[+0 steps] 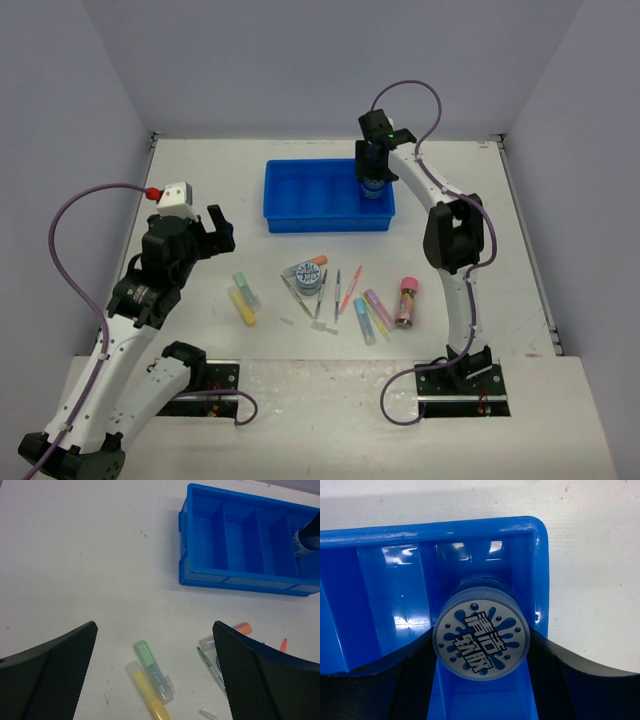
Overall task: Sort the stationery into containers
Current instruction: Place the stationery in the storage box, then pick up the stationery from the center of the board.
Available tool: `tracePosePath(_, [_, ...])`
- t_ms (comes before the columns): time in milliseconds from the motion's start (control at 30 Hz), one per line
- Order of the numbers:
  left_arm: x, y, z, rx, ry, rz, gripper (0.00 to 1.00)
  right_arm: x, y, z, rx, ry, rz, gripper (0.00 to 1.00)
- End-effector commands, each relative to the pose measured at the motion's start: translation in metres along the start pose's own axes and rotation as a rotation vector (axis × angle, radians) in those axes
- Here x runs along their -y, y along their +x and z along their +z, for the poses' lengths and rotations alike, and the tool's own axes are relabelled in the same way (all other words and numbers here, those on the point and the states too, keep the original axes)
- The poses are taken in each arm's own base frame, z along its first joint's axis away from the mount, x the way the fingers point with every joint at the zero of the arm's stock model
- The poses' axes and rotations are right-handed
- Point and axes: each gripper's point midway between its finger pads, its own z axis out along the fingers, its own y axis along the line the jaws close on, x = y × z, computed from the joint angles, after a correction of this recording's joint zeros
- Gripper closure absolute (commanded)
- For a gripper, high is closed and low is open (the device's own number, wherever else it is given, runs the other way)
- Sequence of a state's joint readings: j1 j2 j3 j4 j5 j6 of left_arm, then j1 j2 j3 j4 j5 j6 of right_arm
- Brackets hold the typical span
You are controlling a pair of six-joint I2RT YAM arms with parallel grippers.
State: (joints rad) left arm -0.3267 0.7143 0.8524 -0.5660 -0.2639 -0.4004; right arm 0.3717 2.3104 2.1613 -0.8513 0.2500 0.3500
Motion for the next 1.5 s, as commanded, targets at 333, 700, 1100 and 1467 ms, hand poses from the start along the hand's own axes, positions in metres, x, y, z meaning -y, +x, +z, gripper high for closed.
tracePosePath(333, [0.003, -0.004, 0.005, 0.014, 0.026, 0.020, 0.00, -0.004, -0.074, -0.131, 0.299, -0.103, 0.056, 0.08])
tracePosePath(700, [0.001, -0.005, 0.005, 0.015, 0.019, 0.016, 0.00, -0.093, 0.045, -0.165, 0.126, -0.287, -0.247, 0.01])
tracePosePath(1100, [-0.002, -0.007, 0.002, 0.025, 0.006, 0.012, 0.00, -0.179, 0.191, -0.173, -0.031, -0.396, -0.422, 0.01])
tracePosePath(1467, [-0.001, -0.007, 0.003, 0.021, 0.012, 0.013, 0.00, -0.171, 0.240, -0.138, -0.132, -0.323, -0.447, 0.02])
